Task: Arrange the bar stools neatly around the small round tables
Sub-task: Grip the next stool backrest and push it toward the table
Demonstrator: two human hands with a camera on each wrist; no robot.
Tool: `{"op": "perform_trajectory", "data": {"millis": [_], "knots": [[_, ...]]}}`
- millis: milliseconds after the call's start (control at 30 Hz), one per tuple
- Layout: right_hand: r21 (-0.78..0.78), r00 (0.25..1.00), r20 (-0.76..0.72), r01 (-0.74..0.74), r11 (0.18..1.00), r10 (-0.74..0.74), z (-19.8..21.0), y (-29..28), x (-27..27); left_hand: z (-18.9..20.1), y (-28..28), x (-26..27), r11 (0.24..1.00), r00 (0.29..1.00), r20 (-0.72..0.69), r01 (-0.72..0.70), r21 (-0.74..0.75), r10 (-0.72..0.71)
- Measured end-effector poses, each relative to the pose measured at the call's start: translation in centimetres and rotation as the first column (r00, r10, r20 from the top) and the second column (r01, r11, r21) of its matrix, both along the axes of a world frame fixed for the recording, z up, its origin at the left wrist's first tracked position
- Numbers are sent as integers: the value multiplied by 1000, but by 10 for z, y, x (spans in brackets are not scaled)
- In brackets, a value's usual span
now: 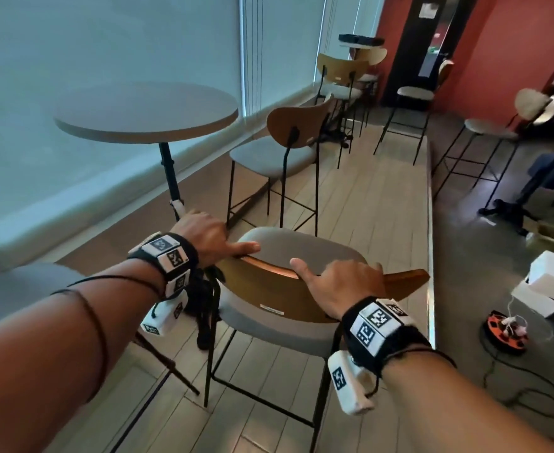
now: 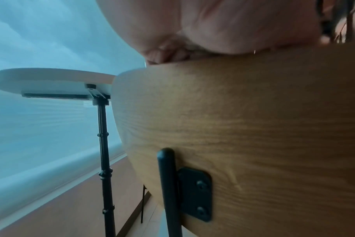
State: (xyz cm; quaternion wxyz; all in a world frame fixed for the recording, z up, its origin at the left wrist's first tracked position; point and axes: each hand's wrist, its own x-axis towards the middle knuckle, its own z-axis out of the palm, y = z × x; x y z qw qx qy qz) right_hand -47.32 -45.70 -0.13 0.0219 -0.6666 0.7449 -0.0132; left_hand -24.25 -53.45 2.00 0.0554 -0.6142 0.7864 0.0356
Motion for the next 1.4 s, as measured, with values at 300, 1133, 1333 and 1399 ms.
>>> {"op": "perform_trajectory", "data": {"millis": [300,1133,1333,1399], "knots": [[-62,971,2,-239,969,240,-7,-4,-36,-25,9,-9,991,1000,-28,7,-135,-11],[-31,537,-105,-843,537,837,-14,-148,-256,-23,89,-265,805,812,12,-577,-138,583],[-30,403,-106,-915,402,909,-15,-210,-271,-22,58,-303,735,737,26,-671,-99,676],[-19,367,-103,-930,367,925,-14,-230,-275,-20,44,-314,715,715,34,-695,-84,699]]}}
